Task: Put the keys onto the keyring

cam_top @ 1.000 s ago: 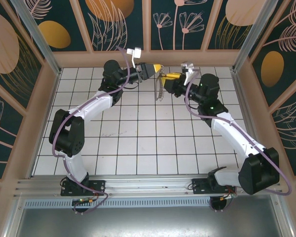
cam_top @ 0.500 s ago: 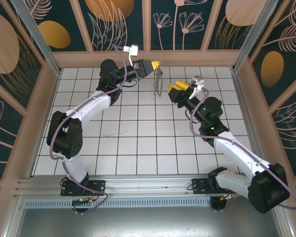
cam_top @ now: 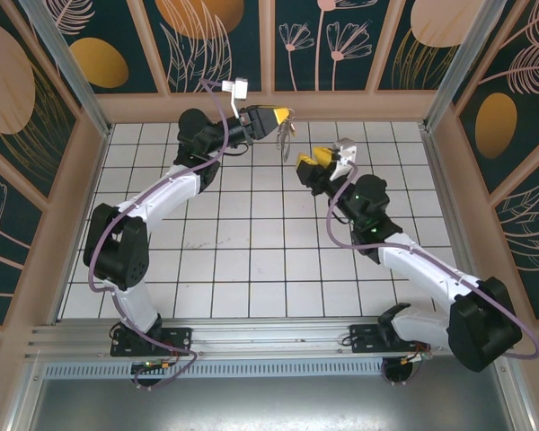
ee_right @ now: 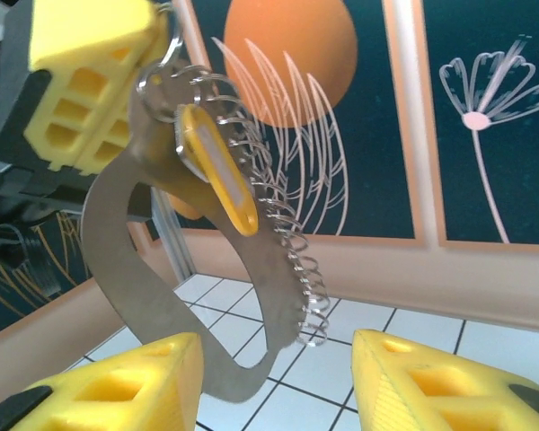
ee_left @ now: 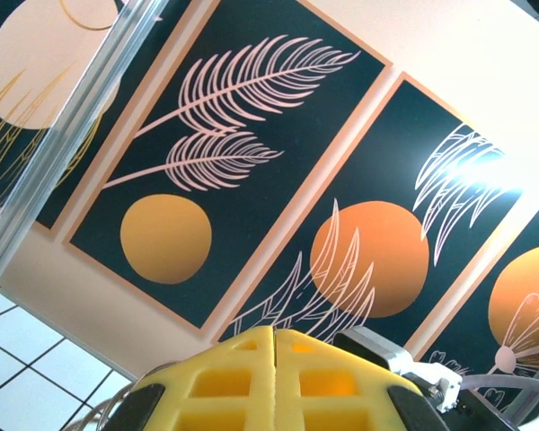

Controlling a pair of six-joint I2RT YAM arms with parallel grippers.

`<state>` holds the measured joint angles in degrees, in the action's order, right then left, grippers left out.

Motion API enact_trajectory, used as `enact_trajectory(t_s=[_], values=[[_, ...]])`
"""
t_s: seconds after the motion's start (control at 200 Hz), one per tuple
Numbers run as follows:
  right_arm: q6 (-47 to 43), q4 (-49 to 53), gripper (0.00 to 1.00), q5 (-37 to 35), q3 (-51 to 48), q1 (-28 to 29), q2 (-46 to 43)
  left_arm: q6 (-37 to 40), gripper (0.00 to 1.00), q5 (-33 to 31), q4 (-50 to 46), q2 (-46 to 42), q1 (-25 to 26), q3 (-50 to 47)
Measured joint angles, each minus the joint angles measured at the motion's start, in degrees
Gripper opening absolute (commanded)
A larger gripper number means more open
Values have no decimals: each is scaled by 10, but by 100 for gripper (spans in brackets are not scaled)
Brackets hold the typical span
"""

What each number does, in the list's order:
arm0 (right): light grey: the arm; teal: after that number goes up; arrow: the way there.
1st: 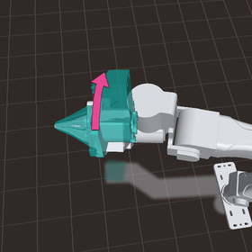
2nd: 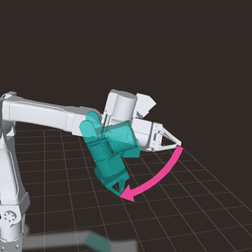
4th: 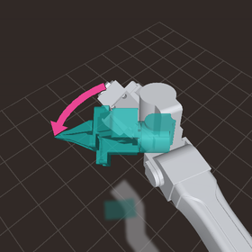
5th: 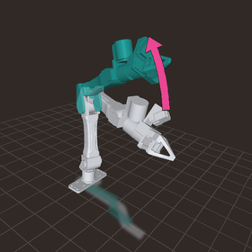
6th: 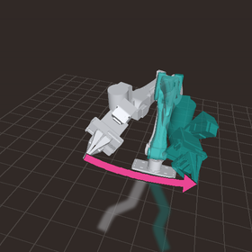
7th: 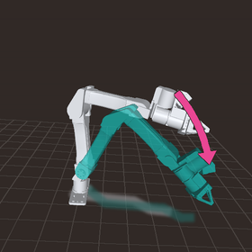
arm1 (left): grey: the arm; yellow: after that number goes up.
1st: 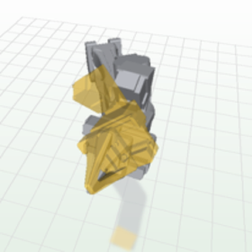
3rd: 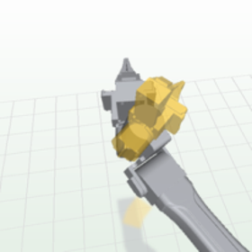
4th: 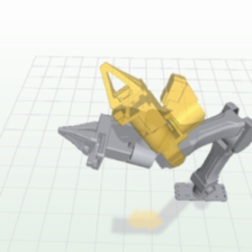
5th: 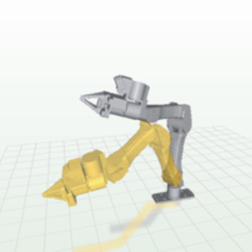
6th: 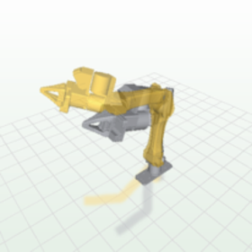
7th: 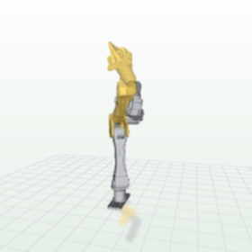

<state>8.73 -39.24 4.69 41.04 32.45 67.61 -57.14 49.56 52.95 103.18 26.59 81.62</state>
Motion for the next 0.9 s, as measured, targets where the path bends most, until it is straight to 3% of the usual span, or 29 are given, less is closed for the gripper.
enact_trajectory(t_s=[0.44, 0.901], values=[[-54, 0, 48, -13, 60, 36, 29, -55, 0, 38, 70, 0, 0, -9], [-88, 0, 44, -38, 72, 45, 31, -64, 0, 42, 82, 0, 0, -16]])
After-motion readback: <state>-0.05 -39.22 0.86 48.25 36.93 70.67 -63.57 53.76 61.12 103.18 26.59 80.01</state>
